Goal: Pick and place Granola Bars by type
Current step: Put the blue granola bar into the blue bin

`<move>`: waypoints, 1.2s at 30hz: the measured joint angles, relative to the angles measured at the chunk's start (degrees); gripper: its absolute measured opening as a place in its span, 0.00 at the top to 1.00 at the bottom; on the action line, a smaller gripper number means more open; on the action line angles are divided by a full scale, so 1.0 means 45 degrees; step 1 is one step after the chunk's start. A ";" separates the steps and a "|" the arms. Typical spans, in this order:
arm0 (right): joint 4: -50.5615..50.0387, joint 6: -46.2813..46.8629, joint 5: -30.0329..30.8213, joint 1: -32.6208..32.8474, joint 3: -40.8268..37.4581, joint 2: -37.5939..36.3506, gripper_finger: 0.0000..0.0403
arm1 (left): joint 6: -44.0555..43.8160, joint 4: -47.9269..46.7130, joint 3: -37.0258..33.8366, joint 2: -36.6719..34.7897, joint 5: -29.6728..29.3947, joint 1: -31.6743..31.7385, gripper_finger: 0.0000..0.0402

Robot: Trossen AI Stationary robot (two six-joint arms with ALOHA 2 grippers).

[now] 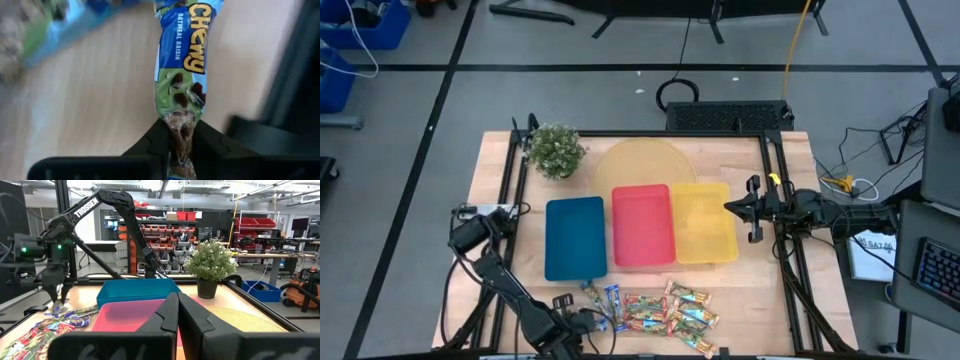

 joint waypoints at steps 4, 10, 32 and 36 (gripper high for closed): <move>0.0006 0.0000 0.0002 0.0000 -0.0003 0.0005 1.00 | 0.0471 -0.0092 0.0024 -0.0608 -0.0173 0.0006 0.85; 0.0003 0.0000 0.0003 0.0000 -0.0001 0.0010 1.00 | 0.0568 -0.0824 0.0039 -0.1705 -0.0318 0.0037 0.86; 0.0008 -0.0210 0.0005 0.0000 0.0001 0.0010 1.00 | 0.5775 -0.8735 -0.0237 -0.5832 -0.2546 0.5897 0.86; 0.0008 -0.0236 0.0005 -0.0005 0.0001 0.0010 1.00 | 0.7378 -0.7685 -0.1482 -0.5805 -0.2129 0.6971 0.84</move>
